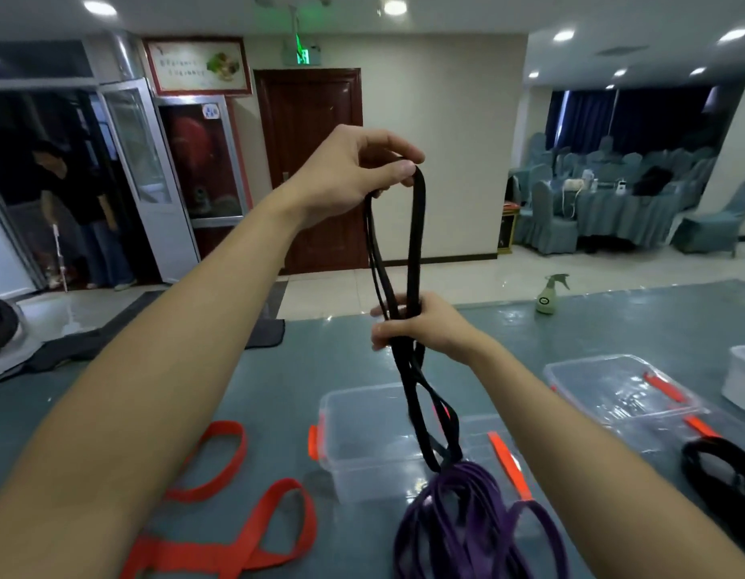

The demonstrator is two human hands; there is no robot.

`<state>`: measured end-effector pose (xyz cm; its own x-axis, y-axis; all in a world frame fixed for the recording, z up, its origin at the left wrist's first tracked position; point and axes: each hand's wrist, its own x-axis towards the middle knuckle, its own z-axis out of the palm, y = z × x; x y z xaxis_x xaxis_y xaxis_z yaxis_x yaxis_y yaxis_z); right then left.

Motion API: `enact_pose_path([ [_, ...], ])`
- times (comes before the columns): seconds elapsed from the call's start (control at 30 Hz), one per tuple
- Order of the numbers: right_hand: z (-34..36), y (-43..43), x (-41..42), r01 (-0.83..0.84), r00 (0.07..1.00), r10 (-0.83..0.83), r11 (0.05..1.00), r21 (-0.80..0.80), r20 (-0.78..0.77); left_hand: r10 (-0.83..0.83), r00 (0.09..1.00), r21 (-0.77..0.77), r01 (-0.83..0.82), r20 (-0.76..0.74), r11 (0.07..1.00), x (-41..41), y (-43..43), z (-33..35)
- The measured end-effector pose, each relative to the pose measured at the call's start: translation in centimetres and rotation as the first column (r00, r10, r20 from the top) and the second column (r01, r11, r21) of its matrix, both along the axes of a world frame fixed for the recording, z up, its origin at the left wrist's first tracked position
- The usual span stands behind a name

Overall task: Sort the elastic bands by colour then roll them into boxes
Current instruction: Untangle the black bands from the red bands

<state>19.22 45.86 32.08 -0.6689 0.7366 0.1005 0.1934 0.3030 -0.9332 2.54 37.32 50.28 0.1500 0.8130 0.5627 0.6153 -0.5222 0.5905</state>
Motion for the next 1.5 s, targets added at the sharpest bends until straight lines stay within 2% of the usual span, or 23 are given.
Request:
enact_pose_path([
  [0.1, -1.1, 2.2, 5.7, -0.016, 0.999, 0.017, 1.000, -0.017, 0.030, 0.048, 0.998, -0.018, -0.048, 0.028, 0.999, 0.6, 1.5, -1.9],
  [0.2, -1.9, 4.4, 11.0, -0.005, 0.994, 0.005, 1.000, -0.006, 0.105, 0.161, 0.967, -0.085, -0.147, 0.195, 0.986, -1.1, 2.6, -6.8],
  [0.3, -2.5, 6.1, 14.7, -0.050, 0.936, 0.028, 0.997, 0.056, 0.350, 0.256, 0.890, -0.205, -0.189, 0.377, 0.960, -3.1, 2.1, -14.1],
  [0.4, -3.1, 7.3, 16.3, -0.042, 0.912, -0.010, 0.992, 0.118, 0.410, 0.332, 0.789, -0.326, -0.177, 0.516, 0.929, -3.9, 0.7, -22.1],
  [0.43, -3.2, 7.6, 16.3, -0.040, 0.913, -0.025, 0.988, 0.150, 0.407, 0.371, 0.785, -0.392, -0.179, 0.496, 0.902, -3.8, 0.3, -24.8],
  [0.5, -3.3, 7.7, 15.7, -0.066, 0.897, -0.032, 0.977, 0.205, 0.441, 0.405, 0.855, -0.548, -0.180, 0.324, 0.817, -3.1, -0.5, -30.0],
  [0.57, -3.4, 7.4, 14.8, -0.112, 0.854, -0.016, 0.971, 0.213, 0.520, 0.336, 0.933, -0.677, -0.166, 0.127, 0.717, -1.6, -0.9, -34.4],
  [0.63, -3.6, 6.8, 13.7, -0.165, 0.799, 0.017, 0.967, 0.193, 0.602, 0.231, 0.973, -0.769, -0.138, 0.013, 0.624, 0.7, -1.0, -36.9],
  [0.73, -3.6, 5.7, 12.1, -0.253, 0.699, 0.029, 0.945, 0.210, 0.714, 0.153, 0.985, -0.779, -0.032, 0.083, 0.627, 4.4, -0.3, -38.0],
  [0.8, -3.3, 5.1, 11.7, -0.263, 0.681, 0.045, 0.947, 0.186, 0.731, 0.133, 0.976, -0.752, 0.044, 0.173, 0.657, 6.5, 0.6, -37.6],
  [0.93, -2.7, 3.3, 12.0, -0.253, 0.727, 0.101, 0.959, 0.129, 0.679, 0.036, 0.961, -0.670, 0.165, 0.276, 0.724, 10.2, 2.4, -37.1],
  [1.03, -3.2, 2.3, 13.0, -0.189, 0.796, 0.073, 0.973, 0.131, 0.601, -0.031, 0.882, -0.641, 0.366, 0.471, 0.674, 12.5, 3.1, -38.0],
  [1.1, -3.9, 2.2, 13.6, -0.100, 0.856, 0.041, 0.991, 0.086, 0.516, -0.070, 0.737, -0.583, 0.585, 0.672, 0.563, 14.3, 3.2, -38.5],
  [1.17, -5.3, 2.7, 14.7, 0.007, 0.903, -0.023, 0.999, 0.039, 0.428, -0.097, 0.618, -0.531, 0.736, 0.780, 0.420, 16.8, 3.6, -39.5],
  [1.23, -7.0, 3.8, 16.6, 0.089, 0.940, -0.076, 0.996, -0.025, 0.333, -0.092, 0.586, -0.531, 0.781, 0.805, 0.329, 19.9, 4.1, -40.8],
  [1.27, -7.9, 4.4, 17.9, 0.124, 0.954, -0.097, 0.989, -0.077, 0.284, -0.072, 0.598, -0.552, 0.775, 0.798, 0.310, 21.3, 4.4, -41.4],
  [1.43, -11.9, 8.7, 24.2, 0.246, 0.968, -0.243, 0.894, -0.373, 0.057, 0.039, 0.726, -0.658, 0.598, 0.687, 0.457, 28.0, 7.7, -42.2],
  [1.5, -13.0, 11.1, 26.3, 0.267, 0.953, -0.304, 0.855, -0.444, -0.012, 0.126, 0.666, -0.622, 0.587, 0.735, 0.518, 30.0, 9.3, -42.3],
])
